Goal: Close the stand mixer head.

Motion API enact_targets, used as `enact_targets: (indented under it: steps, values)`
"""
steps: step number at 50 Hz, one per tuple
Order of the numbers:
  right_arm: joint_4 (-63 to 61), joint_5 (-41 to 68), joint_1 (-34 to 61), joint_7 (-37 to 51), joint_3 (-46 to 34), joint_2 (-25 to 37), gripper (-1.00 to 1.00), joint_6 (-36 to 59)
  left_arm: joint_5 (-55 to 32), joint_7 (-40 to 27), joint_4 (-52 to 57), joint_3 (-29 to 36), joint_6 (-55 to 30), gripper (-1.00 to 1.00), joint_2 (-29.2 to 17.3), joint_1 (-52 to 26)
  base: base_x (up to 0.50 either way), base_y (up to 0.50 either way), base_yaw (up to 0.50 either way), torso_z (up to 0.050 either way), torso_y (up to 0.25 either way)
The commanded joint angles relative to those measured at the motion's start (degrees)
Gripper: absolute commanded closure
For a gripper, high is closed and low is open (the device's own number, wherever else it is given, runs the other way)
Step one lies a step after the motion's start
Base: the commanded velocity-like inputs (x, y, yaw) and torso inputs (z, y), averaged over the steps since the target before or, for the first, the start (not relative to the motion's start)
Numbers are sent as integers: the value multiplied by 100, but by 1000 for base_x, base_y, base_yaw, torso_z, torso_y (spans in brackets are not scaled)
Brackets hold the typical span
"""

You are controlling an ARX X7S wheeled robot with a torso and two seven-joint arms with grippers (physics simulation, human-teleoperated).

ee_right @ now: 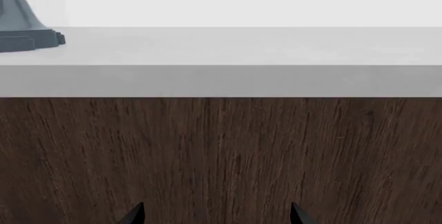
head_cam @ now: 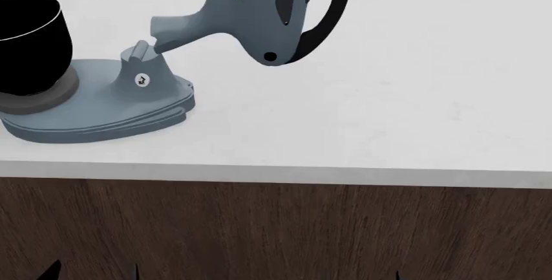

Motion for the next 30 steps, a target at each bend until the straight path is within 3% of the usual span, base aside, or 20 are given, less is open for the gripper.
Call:
enact_targets:
  steps: [1, 16, 25, 30]
  values:
    - [108, 187, 40, 235, -238, 186, -100, -76, -467, -545, -130, 558, 106, -100, -462, -69, 0, 0, 0, 0, 0]
    - [-185, -6, -69, 525, -559, 400, -100, -98, -365, -702, 33, 798, -184, -100, -615, -46, 0, 0, 0, 0, 0]
    - [-93, 0, -17, 585, -664, 484, -100, -125, -94, -1003, 78, 825, 320, -100, -686, 23, 0, 0, 0, 0, 0]
    - [-34, -14, 9, 616, -733, 521, -100, -115, -314, -875, 75, 843, 367, -100, -721, 30, 0, 0, 0, 41, 0]
